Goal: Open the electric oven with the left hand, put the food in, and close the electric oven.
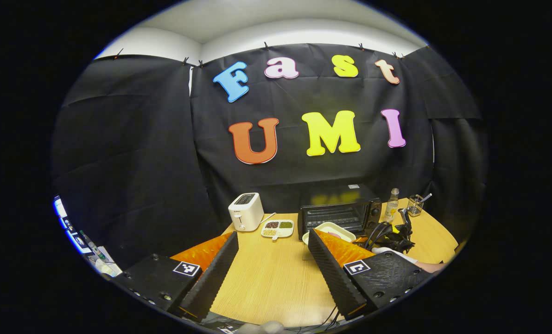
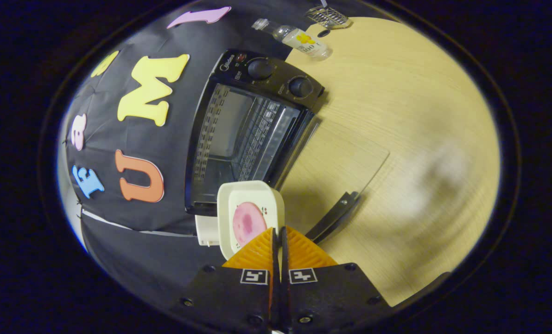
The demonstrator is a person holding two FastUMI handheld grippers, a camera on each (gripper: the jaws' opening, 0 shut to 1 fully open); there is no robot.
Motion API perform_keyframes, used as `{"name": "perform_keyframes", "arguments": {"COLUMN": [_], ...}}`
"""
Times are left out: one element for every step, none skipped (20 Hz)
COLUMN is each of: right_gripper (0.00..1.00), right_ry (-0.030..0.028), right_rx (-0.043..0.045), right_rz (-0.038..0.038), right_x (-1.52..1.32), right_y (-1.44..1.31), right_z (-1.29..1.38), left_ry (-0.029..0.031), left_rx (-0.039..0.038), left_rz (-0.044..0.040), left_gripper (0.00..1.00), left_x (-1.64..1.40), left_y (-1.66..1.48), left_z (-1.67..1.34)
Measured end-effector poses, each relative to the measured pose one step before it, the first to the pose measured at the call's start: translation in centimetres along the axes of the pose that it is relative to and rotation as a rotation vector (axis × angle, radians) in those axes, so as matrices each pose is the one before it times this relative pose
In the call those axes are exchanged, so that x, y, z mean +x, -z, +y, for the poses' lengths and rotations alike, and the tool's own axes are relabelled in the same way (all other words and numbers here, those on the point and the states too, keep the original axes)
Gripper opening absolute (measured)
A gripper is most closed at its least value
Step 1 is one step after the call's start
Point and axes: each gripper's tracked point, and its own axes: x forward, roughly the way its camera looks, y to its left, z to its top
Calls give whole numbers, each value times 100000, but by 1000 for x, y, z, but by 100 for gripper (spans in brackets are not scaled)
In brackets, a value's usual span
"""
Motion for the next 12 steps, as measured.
{"name": "perform_keyframes", "arguments": {"right_gripper": [0, 0, 0, 4, 0, 0, 0, 0, 0, 0, 0, 0], "right_ry": [121, 32, 116, 265, -7, 577, 378, 831, 445, 381, -414, -393], "right_rx": [513, 620, 760, 641, 403, -136, -296, 327, 1298, 622, 256, -527], "right_rz": [-1032, -705, -841, -918, -1267, -1227, -1025, -1117, -1455, -1025, -972, -499], "right_x": [647, 650, 699, 538, 566, 554, 630, 449, 624, 556, 605, 555], "right_y": [-300, -342, -652, -560, -756, -678, -784, -757, -940, -967, -845, -781], "right_z": [252, 246, 149, 164, 179, 100, 113, -5, 144, 46, 241, 341], "left_ry": [-691, -659, -1013, -483, -755, -404, -513, -542, -905, -740, -989, -1034], "left_rx": [-336, -447, -768, -797, -477, -334, -147, 65, 12, -241, -600, -400], "left_rz": [376, 55, 173, 327, 61, 228, 322, 87, 437, 640, 460, 225], "left_gripper": [96, 97, 97, 97, 97, 97, 97, 97, 97, 96, 97, 97], "left_x": [173, 356, 318, 368, 382, 300, 303, 283, 298, 289, 289, 281], "left_y": [71, -47, -42, 81, -40, 13, 10, -2, 77, 176, 3, -26], "left_z": [345, 294, 246, 69, 69, 43, -30, 102, 146, 73, 45, -66]}}
